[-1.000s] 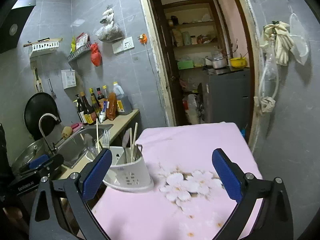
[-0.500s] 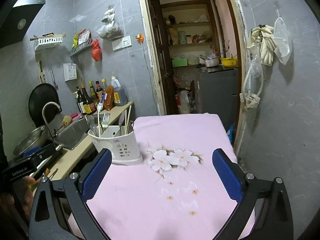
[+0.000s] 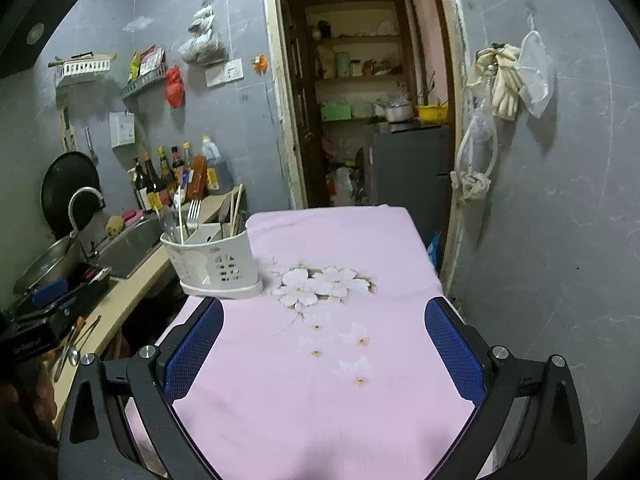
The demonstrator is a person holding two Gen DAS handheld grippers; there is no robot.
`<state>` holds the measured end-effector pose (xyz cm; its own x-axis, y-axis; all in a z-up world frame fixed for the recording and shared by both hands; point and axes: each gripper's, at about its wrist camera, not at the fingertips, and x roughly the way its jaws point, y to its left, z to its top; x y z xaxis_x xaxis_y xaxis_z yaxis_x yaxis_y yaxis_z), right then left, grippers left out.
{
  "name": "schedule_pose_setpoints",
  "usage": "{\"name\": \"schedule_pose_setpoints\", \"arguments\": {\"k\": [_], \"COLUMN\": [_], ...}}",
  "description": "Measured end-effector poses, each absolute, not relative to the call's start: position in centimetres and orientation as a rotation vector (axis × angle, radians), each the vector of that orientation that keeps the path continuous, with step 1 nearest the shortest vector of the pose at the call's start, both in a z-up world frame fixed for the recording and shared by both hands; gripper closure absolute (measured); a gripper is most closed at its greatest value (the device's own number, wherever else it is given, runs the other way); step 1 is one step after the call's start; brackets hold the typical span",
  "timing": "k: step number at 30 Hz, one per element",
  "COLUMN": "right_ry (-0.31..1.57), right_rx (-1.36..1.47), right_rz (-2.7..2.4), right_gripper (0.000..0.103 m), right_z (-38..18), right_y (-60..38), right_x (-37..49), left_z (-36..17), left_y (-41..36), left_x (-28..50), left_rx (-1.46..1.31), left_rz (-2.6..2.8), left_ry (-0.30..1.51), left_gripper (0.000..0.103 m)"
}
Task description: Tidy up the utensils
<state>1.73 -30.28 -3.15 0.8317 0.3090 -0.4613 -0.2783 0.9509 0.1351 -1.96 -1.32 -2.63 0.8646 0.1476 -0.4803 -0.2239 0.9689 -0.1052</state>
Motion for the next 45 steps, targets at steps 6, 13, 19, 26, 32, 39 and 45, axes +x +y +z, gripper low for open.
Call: {"name": "schedule_pose_setpoints", "arguments": {"k": [6,13,19,26,32,39,45], "right_ry": [0.451,0.416,0.423,0.422,0.425,0.43,0.429], "right_rx": [0.064,0.063,0.072,0.07,0.069,0.07,0.068], "right_rz": [0.3,0.283,0.265,0.266,0.27,0.271,0.271], "right_gripper": [0.004,0.004,0.004,0.004,0.004,0.004,0.004], "right_z": [-2.8,-2.1,-2.1,-2.1,-2.3,-2.5,-2.5], "right_y": [-29.2,-28.3,-28.2,-28.4,-28.5,-28.4,-28.4], "right_x": [1.1,0.4,0.2,0.3,0.2,0.2,0.2], "left_z": [-2.3,-2.4,-2.6,-2.5,-2.4,-2.4,-2.4], "left_y": [0.3,1.8,1.6,1.4,1.3,1.2,1.1], "left_x": [-2.0,-1.8,-1.8,-1.9,-2.1,-2.1,-2.1], "left_rx": [-0.193,-0.229,-0.195,-0.182,-0.168,-0.167,-0.168], "left_rz": [0.183,0.192,0.171,0.156,0.155,0.154,0.156], "left_ry": [0.436,0.403,0.414,0.412,0.413,0.412,0.413], "left_gripper": [0.003,0.003,0.003,0.003,0.003,0.003,0.003]}}
